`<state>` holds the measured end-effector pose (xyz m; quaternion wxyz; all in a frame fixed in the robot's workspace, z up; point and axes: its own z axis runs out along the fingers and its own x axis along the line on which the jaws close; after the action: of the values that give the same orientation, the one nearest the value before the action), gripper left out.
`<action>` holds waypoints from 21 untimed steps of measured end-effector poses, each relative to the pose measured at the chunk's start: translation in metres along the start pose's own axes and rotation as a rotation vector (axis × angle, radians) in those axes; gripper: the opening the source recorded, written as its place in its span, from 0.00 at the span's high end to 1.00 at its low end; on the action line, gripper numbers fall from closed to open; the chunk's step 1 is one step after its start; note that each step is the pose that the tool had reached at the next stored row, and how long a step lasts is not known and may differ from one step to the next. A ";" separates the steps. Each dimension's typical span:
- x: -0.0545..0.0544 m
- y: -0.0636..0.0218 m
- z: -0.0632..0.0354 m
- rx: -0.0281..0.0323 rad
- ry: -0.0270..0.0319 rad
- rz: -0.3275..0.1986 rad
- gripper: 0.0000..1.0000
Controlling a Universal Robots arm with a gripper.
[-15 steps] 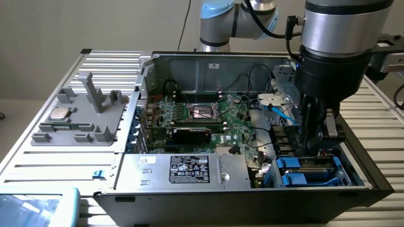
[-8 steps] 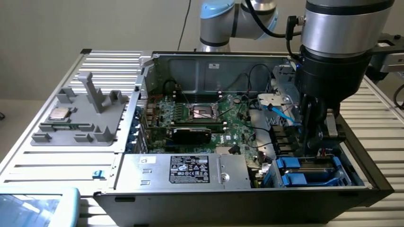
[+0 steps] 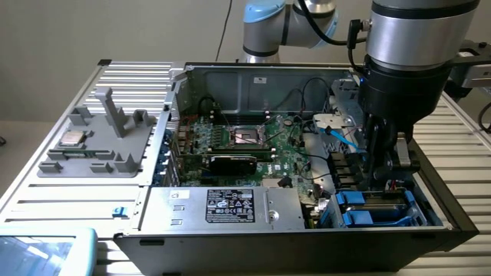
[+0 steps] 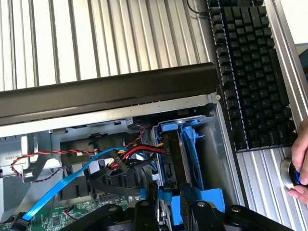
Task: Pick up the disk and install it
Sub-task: 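Insert the second disk wire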
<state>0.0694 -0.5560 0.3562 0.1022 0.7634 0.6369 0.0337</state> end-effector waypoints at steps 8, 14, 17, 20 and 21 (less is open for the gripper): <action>0.000 0.0000 0.0000 0.0011 0.0112 -0.006 0.84; 0.000 0.0000 0.0000 0.0018 0.0190 -0.012 0.84; 0.000 0.0000 0.0000 0.0018 0.0195 -0.014 0.84; 0.000 0.0000 0.0000 0.0016 0.0193 -0.014 0.84; 0.000 0.0000 0.0000 0.0017 0.0193 -0.014 0.84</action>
<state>0.0694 -0.5560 0.3562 0.0957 0.7586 0.6433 0.0398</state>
